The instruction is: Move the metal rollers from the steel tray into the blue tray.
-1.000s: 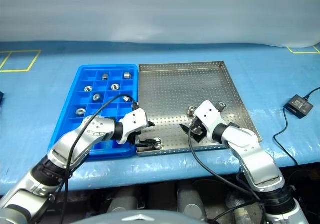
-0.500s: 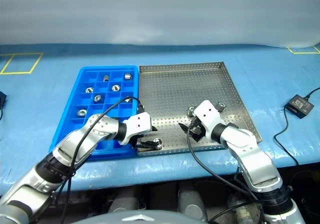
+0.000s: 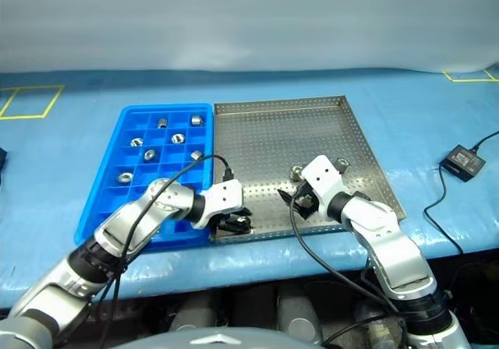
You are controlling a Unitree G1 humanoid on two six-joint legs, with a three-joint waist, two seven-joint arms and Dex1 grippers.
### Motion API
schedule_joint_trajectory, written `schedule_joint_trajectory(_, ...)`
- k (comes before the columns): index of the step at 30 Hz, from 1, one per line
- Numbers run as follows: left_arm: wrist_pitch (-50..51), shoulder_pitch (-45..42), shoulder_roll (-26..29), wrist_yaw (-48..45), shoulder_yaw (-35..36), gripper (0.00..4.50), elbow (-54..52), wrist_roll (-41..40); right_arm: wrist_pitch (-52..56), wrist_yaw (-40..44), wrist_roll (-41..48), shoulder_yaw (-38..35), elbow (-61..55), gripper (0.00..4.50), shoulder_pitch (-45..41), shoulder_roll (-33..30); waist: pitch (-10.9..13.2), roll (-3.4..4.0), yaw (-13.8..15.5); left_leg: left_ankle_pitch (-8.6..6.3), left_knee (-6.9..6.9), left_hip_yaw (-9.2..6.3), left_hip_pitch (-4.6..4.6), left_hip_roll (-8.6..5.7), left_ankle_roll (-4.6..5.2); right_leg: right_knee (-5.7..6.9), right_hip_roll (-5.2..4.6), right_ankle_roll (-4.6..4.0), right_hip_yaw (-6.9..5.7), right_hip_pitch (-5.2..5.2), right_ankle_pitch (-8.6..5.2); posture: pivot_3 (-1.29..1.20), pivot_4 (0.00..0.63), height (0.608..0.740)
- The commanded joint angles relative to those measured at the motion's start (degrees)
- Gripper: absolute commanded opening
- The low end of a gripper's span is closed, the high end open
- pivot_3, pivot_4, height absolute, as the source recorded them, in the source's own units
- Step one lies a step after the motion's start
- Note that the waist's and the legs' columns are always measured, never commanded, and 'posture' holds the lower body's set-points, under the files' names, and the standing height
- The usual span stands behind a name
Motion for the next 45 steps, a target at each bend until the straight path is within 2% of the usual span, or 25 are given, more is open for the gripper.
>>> schedule_joint_trajectory(1,0.66,0.50,0.53,-0.32,0.49,0.65,0.42,-0.27,-0.63,-0.47,-0.29,-1.52,-2.17,4.50,-0.62,-0.01,0.00,0.00,-0.20,0.00,-0.02,0.00,0.00,0.00,0.00,0.02,0.00,-0.01,0.00,-0.01,0.00,-0.12,0.150,0.740)
schedule_joint_trajectory(2,0.62,0.49,0.69,-0.43,0.63,0.65,0.30,-0.39,-0.63,-0.47,-0.30,-1.58,-2.11,4.50,-0.71,0.03,0.00,-0.01,-0.21,0.00,-0.02,-0.02,0.01,0.01,0.00,0.04,0.02,-0.01,0.00,-0.01,-0.01,-0.12,0.150,0.740)
schedule_joint_trajectory(5,0.62,0.24,0.29,0.72,2.23,0.08,0.38,-0.85,-0.76,-0.46,-0.56,-1.37,-1.71,4.50,-0.95,0.07,0.01,-0.02,-0.21,0.00,-0.01,-0.01,0.00,0.01,0.00,0.03,0.02,-0.01,0.01,-0.01,-0.01,-0.11,0.150,0.740)
schedule_joint_trajectory(11,1.94,-0.21,-3.37,5.08,8.22,0.03,0.34,-3.51,-0.79,-0.38,-1.02,-1.07,-1.26,4.50,-1.41,0.36,0.07,-0.12,-0.14,0.00,0.02,-0.01,-0.05,-0.01,0.00,0.02,-0.01,0.01,0.01,-0.05,0.00,-0.11,0.150,0.740)
schedule_joint_trajectory(15,4.09,-0.35,-6.63,9.28,16.67,0.03,-2.67,-7.72,-0.77,0.00,-1.10,-0.84,-1.31,4.50,-1.55,0.45,0.10,-0.15,0.10,0.00,0.01,-0.02,-0.12,-0.02,0.00,0.01,-0.02,0.03,0.01,-0.09,0.01,-0.11,0.150,0.740)
schedule_joint_trajectory(21,10.63,2.12,-6.80,15.52,29.02,0.03,-11.91,-13.46,-1.24,1.82,-0.46,1.54,-0.73,4.50,-2.28,1.35,0.11,-0.17,-0.05,0.00,-0.03,-0.03,-0.11,0.01,0.00,0.03,0.00,0.02,0.00,-0.11,0.03,-0.08,0.150,0.740)
schedule_joint_trajectory(27,17.43,11.66,-3.38,25.56,41.79,0.03,-25.75,-12.41,-1.07,7.67,5.62,6.05,-2.57,4.50,-5.12,5.85,0.15,-0.24,0.02,0.00,-0.11,-0.04,-0.04,0.04,-0.01,0.03,0.00,0.27,0.00,-0.09,0.25,-0.01,0.150,0.740)
schedule_joint_trajectory(31,24.15,17.46,-6.72,34.15,51.47,0.03,-34.28,-11.31,-1.51,8.03,5.00,7.24,0.41,4.50,-7.55,6.74,0.19,-0.32,1.34,0.01,-0.05,-0.13,-0.08,0.01,-0.02,-0.01,-0.07,0.17,-0.12,-0.05,0.26,0.05,0.150,0.740)
schedule_joint_trajectory(37,27.90,24.79,-9.58,40.54,55.08,0.03,-39.64,-9.58,-1.97,9.72,4.67,8.17,2.85,4.50,-9.67,6.36,0.22,-0.52,4.15,0.01,0.01,-0.16,-0.04,-0.07,-0.03,-0.04,-0.17,-0.21,-0.19,0.05,0.18,0.12,0.150,0.740)
schedule_joint_trajectory(45,27.67,34.88,-9.04,43.69,56.76,0.03,-39.77,-7.15,-2.05,9.62,3.98,7.83,4.61,4.50,-11.05,5.79,0.25,-0.57,5.16,0.01,-0.09,-0.17,-0.05,-0.03,-0.07,-0.03,-0.21,-0.33,-0.21,-0.02,0.13,0.13,0.150,0.740)
